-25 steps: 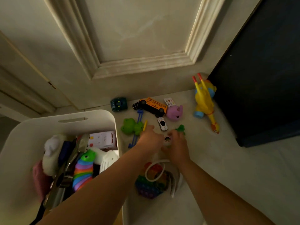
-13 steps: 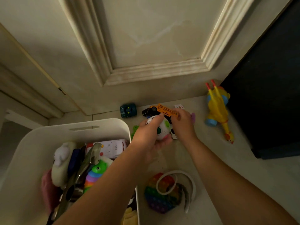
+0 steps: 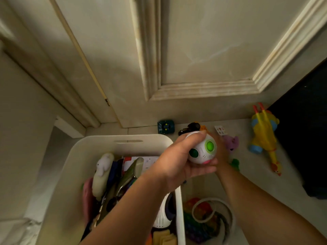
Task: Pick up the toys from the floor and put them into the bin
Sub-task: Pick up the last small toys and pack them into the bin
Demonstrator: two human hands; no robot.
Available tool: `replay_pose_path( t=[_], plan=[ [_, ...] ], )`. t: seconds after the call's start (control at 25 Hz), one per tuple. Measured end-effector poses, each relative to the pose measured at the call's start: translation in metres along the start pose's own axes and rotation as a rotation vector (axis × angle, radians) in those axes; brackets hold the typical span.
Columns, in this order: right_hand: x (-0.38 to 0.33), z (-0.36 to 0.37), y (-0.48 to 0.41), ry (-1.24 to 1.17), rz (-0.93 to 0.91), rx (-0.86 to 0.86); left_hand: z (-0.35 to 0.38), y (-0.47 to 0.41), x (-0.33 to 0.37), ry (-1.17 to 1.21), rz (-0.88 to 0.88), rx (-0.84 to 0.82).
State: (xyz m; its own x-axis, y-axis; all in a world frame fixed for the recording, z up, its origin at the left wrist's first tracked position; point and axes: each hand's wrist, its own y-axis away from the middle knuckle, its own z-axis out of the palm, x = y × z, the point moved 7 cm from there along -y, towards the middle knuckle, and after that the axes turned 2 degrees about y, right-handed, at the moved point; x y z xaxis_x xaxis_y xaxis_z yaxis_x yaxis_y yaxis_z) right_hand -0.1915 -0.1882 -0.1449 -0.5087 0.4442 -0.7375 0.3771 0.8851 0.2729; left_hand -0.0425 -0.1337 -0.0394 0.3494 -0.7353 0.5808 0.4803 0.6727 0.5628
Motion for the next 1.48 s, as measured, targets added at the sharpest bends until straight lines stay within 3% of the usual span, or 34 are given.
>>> replay_pose_path(
  t=[0.12, 0.24, 0.28, 0.4, 0.52, 0.68, 0.8, 1.04, 1.16, 1.32, 1.48],
  plan=[
    [-0.037, -0.029, 0.017, -0.202, -0.031, 0.136, -0.008, 0.026, 0.013, -0.052, 0.028, -0.049],
    [-0.09, -0.034, 0.042, -0.435, -0.194, 0.016, -0.045, 0.059, 0.035, -0.072, 0.107, 0.029],
    [-0.112, -0.032, 0.059, -0.409, -0.263, -0.041, -0.064, 0.069, 0.042, -0.08, 0.135, 0.1],
    [-0.164, -0.013, 0.11, -0.108, -0.559, -0.138, -0.124, 0.099, 0.049, -0.124, 0.189, 0.35],
    [-0.18, 0.02, 0.145, 0.268, -0.746, -0.128, -0.158, 0.116, 0.035, -0.209, 0.158, 0.432],
    [-0.185, 0.04, 0.165, 0.564, -0.845, -0.006, -0.17, 0.117, 0.013, -0.709, 0.022, 0.312],
    [-0.189, 0.053, 0.164, 0.623, -0.923, -0.022, -0.168, 0.114, 0.0, -0.866, -0.142, 0.182],
    [-0.146, 0.089, 0.14, 0.848, -0.707, -0.189, -0.176, 0.125, -0.01, -1.06, -0.347, 0.141],
    [-0.135, 0.109, 0.138, 0.851, -0.631, -0.311, -0.184, 0.133, -0.01, -1.03, -0.353, 0.156],
    [-0.132, 0.102, 0.131, 0.806, -0.542, -0.328, -0.181, 0.135, -0.011, -1.017, -0.368, 0.144],
    [-0.128, 0.096, 0.138, 0.871, -0.514, -0.349, -0.178, 0.132, 0.014, -0.819, -0.145, 0.228]
  ],
)
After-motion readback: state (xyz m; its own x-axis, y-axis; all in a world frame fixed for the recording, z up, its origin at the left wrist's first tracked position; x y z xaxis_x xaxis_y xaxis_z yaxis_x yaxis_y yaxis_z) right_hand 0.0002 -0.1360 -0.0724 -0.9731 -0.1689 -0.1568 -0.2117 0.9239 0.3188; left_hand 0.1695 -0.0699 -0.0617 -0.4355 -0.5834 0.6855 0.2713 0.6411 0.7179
